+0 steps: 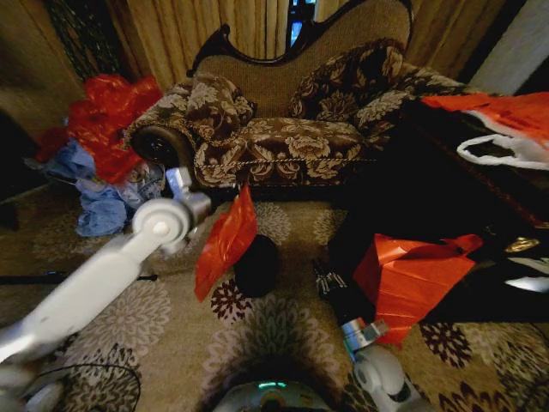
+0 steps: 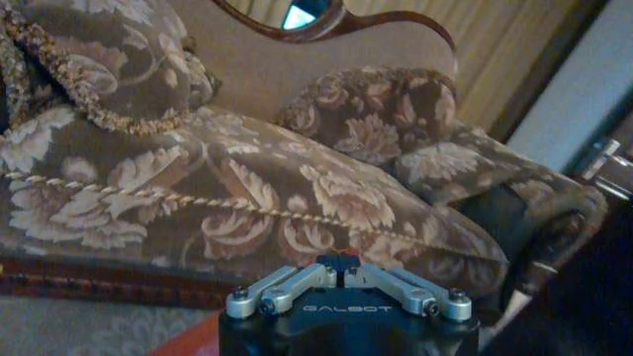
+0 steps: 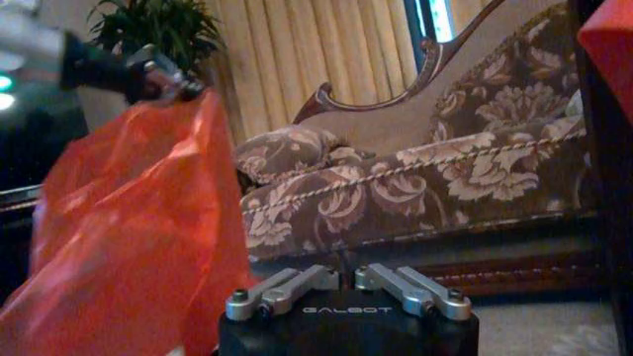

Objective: Place a garbage bag over the trash bin.

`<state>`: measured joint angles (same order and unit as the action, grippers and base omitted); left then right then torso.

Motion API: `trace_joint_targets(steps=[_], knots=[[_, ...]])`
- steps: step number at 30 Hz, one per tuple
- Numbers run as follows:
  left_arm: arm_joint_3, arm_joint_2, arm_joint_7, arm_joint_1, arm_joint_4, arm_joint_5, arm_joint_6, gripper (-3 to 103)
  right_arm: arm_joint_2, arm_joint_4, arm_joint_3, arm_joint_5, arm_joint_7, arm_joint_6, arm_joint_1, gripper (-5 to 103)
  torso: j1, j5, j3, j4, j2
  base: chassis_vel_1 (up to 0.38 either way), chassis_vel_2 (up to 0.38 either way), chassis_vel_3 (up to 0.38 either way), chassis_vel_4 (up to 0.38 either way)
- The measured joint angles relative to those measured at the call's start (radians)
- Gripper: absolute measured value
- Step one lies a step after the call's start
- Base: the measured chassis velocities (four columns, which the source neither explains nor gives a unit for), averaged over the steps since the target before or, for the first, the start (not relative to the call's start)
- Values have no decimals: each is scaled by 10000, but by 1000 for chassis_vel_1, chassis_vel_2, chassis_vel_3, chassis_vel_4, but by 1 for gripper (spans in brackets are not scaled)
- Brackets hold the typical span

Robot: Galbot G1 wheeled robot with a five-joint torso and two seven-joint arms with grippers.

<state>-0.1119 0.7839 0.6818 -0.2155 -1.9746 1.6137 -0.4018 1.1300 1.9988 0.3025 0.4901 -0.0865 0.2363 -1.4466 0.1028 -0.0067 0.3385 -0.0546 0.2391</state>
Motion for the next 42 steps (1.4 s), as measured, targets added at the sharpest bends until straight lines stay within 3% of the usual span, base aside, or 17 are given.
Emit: trace_joint_targets(steps=[1, 4, 9, 16, 20, 28, 32, 40, 42], knots=[[0, 0, 0, 0, 0, 0, 0, 0, 0, 0, 0, 0, 0, 0, 0, 3, 0, 0, 0, 0, 0, 0, 0, 0, 0], [-523, 921, 792, 637, 694, -117, 63, 0, -128, -138, -5, 177, -272, -13, 21, 1, -1, -2, 0, 0, 0, 0, 0, 0, 0], [-1405, 1872, 1321, 1321, 1510, -655, 296, 0, -262, 64, -136, 867, -459, -356, 161, 0, -1, -3, 0, 1, 0, 0, 0, 0, 0], [-2100, 2841, 1445, 1792, 2465, -1275, 499, 0, -260, -721, -465, 1386, -597, -542, 1246, 0, -1, -3, 0, 2, -1, 0, 0, 0, 0], [-2525, 3731, 1445, 2312, 3550, -1755, 726, 0, -178, -1118, -973, 1822, -587, -736, 2212, 0, -1, -2, 0, 1, 0, 0, 0, 0, 0], [-2582, 5032, 1176, 3100, 5583, -2959, 1064, 0, -206, -693, -2007, 2274, -296, -1098, 2739, 0, -2, -2, 1, 0, -1, 0, 0, 0, 0], [-2583, 5350, 1238, 3413, 5925, -3227, 1157, 0, -213, -608, -2189, 2368, -160, -1155, 2984, 0, -1, -3, 1, 2, -1, 0, 0, 0, 0], [-2821, 5797, 1953, 4086, 6188, -3760, 1264, 0, -470, -408, -2177, 2835, 93, -1308, 3357, 0, -2, -2, -1, 1, 0, 0, 0, 0, 0], [-2991, 5945, 2030, 4158, 6468, -4462, 1259, 0, -493, -465, -1948, 2828, 28, -1300, 3203, 0, -2, -5, -1, 6, 1, 0, 0, 0, 0]])
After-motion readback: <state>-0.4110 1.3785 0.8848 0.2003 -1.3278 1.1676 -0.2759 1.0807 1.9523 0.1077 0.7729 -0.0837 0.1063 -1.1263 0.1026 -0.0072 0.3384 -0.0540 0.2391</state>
